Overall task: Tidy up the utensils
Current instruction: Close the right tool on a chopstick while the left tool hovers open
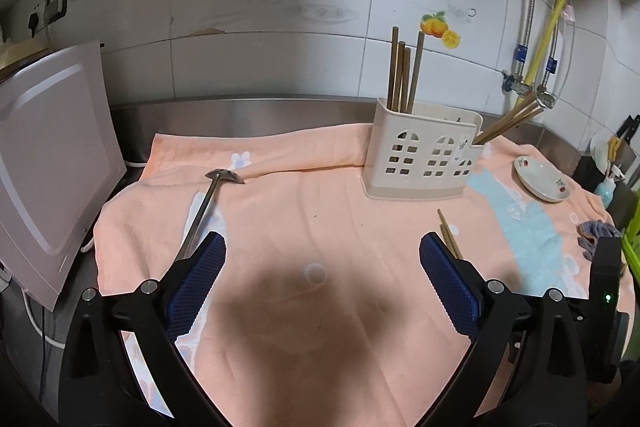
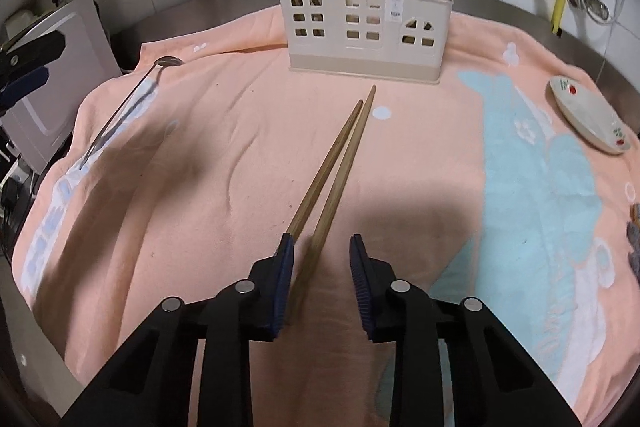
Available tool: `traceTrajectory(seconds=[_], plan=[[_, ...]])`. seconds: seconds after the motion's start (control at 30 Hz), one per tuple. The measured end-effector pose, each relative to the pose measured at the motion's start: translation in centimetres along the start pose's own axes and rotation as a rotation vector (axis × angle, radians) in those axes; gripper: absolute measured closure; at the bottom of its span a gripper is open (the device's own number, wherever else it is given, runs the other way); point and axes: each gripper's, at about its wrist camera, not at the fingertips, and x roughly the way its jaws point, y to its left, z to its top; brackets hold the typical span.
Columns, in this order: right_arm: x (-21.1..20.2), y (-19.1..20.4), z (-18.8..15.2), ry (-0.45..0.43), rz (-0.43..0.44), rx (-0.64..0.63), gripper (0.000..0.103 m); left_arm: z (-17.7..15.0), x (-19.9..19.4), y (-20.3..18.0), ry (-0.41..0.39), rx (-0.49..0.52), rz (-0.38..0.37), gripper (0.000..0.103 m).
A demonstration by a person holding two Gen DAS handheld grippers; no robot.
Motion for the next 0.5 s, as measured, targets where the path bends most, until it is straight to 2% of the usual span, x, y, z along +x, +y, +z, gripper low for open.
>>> traceTrajectory(seconds=[0.23, 0.5], plan=[[0.7, 0.3, 0.1, 0.020, 0.006, 0.042, 0.087, -0.6, 0.2, 0.4, 0.007, -0.003, -0.008, 0.007], [1.5, 0.6, 0.3, 0.035, -0.028, 0.045, 0.092, -1.2, 0.8, 0.7, 0.027, -0.012, -0.022, 0.007]])
